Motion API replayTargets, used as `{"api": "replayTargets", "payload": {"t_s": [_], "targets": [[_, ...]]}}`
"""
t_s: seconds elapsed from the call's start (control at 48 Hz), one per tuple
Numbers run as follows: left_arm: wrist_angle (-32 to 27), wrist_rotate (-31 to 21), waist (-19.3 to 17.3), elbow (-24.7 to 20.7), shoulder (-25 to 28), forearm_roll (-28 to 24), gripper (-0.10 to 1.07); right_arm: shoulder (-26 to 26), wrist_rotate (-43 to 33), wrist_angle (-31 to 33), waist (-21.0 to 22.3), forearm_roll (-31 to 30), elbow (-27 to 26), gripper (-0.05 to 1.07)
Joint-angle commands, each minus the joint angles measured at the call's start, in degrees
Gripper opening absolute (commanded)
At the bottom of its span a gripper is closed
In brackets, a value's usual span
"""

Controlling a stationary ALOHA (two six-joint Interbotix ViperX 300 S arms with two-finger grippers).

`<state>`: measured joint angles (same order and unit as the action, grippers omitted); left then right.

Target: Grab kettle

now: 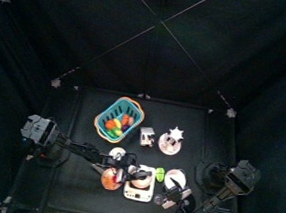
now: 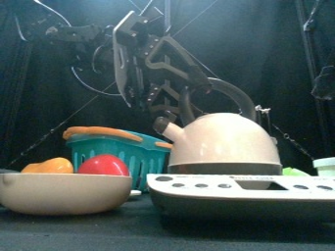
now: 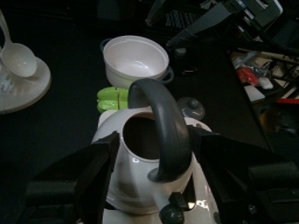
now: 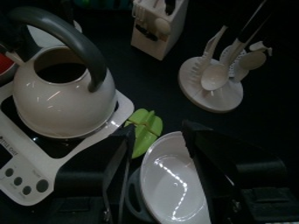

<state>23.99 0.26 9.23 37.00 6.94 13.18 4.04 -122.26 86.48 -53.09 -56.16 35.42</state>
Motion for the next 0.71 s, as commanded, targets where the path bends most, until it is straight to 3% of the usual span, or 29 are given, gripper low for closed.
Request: {"api": "replayTargets", "payload": {"t_s": [0.0,0.458,0.688], "targets": [[0.18,0.00,-0.18,-1.41,-0.62,0.09,0.92,-1.67,-0.26,0.35,0.18,-0.18,-0.35,0.83],[0.18,0.00,0.44,-1.49,-2.37,0.00,0.59,-1.41,-0.26,0.18,0.62,-0.18,-0.35,0.83],[0.18,0.00,0.97,-1.14,-3.34,0.00,0.55,-1.41,-0.26,0.18,0.62,-0.18,-0.44,0.83]]}}
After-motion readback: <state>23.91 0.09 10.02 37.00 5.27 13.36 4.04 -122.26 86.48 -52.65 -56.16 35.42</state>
